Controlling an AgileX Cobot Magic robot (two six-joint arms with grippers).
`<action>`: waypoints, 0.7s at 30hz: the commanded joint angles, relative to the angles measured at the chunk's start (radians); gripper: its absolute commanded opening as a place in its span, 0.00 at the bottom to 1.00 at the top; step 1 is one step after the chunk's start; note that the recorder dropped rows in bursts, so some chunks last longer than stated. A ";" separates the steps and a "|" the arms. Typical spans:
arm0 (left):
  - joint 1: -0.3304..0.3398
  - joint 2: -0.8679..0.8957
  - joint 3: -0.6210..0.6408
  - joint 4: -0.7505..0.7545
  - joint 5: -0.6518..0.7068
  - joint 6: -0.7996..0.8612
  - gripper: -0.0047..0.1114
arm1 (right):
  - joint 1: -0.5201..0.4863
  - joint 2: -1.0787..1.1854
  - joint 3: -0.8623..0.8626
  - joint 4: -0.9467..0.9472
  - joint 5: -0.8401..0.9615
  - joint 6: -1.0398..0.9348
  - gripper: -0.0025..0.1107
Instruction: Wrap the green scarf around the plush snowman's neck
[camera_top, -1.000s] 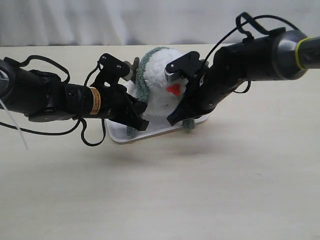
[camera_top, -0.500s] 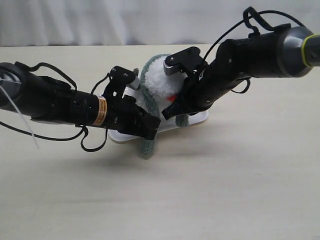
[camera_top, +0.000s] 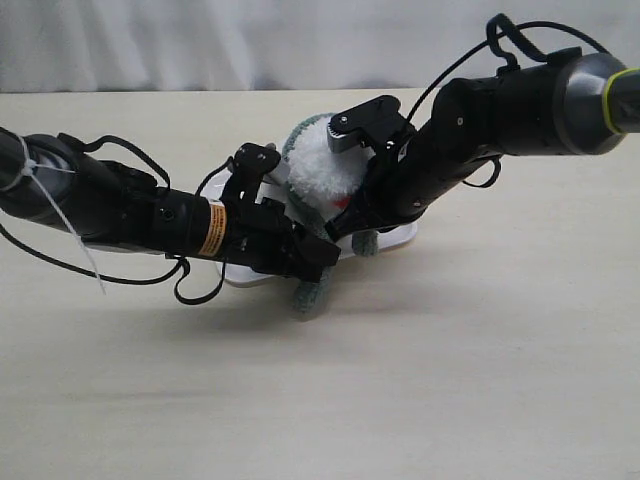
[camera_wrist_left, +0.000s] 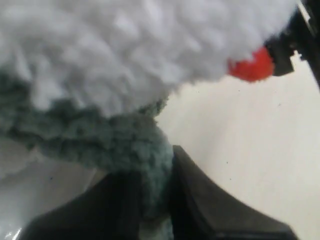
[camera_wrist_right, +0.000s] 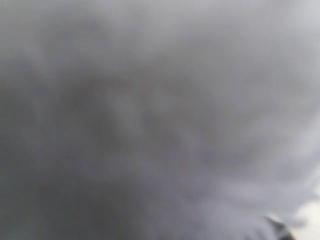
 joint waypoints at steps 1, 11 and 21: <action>-0.003 0.002 -0.002 0.005 -0.018 -0.010 0.33 | 0.000 -0.002 0.002 0.004 0.010 -0.008 0.06; 0.026 -0.023 -0.002 0.094 -0.023 -0.027 0.54 | 0.000 -0.002 0.002 0.004 0.031 -0.008 0.07; 0.039 -0.170 0.000 0.293 0.217 -0.052 0.63 | 0.000 -0.107 0.002 -0.004 0.077 -0.008 0.45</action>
